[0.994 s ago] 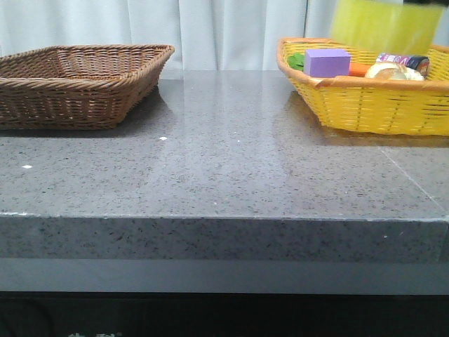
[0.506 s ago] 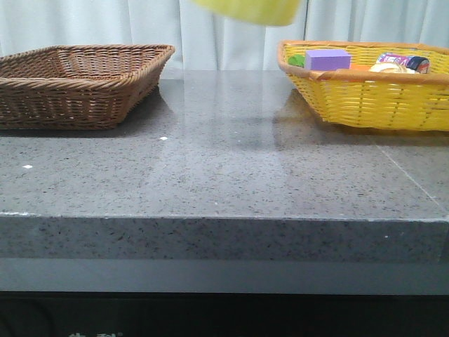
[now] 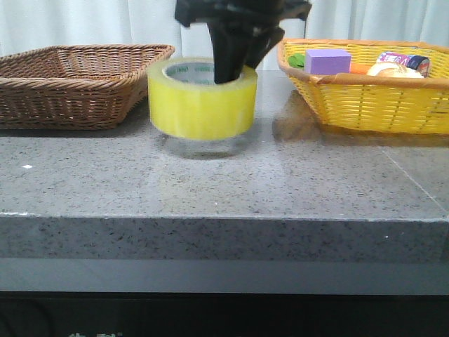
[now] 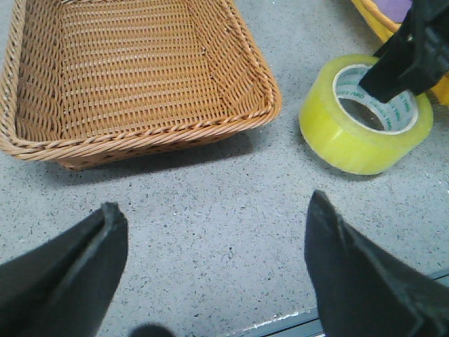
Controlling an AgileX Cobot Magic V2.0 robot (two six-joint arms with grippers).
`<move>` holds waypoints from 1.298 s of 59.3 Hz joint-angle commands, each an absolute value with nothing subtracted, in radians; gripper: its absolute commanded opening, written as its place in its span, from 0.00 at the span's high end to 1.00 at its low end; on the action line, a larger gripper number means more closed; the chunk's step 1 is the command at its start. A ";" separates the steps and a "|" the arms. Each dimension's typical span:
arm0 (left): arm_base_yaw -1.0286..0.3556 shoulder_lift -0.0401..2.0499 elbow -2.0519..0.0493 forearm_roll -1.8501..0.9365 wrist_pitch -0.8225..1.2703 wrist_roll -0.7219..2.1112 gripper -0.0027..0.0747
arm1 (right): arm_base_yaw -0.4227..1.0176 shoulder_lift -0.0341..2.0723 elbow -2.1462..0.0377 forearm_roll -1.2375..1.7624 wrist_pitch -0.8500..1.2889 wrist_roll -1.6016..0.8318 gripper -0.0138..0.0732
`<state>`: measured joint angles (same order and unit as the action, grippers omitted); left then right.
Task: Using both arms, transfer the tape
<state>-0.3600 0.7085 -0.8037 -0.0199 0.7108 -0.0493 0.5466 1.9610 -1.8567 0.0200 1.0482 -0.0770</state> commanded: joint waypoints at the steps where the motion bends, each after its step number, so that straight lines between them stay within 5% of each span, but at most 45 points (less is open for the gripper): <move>1: -0.367 0.711 -0.838 -0.031 0.631 -0.051 0.29 | 0.546 1.912 -1.890 0.000 0.992 -0.080 0.66; 16: -0.367 0.711 -0.838 -0.031 0.631 -0.051 0.29 | 0.546 1.907 -1.890 0.000 0.999 -0.080 0.39; 37: -0.367 0.711 -0.838 -0.031 0.631 -0.051 0.29 | 0.518 1.699 -1.820 0.092 0.980 -0.080 0.39; 77: -0.367 0.711 -0.838 -0.031 0.631 -0.051 0.29 | 0.430 0.783 -1.036 0.138 0.652 -0.079 0.39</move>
<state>-0.3600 0.7085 -0.8037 -0.0199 0.7108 -0.0493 0.4382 0.8716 -1.0618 0.1292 0.7334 -0.0750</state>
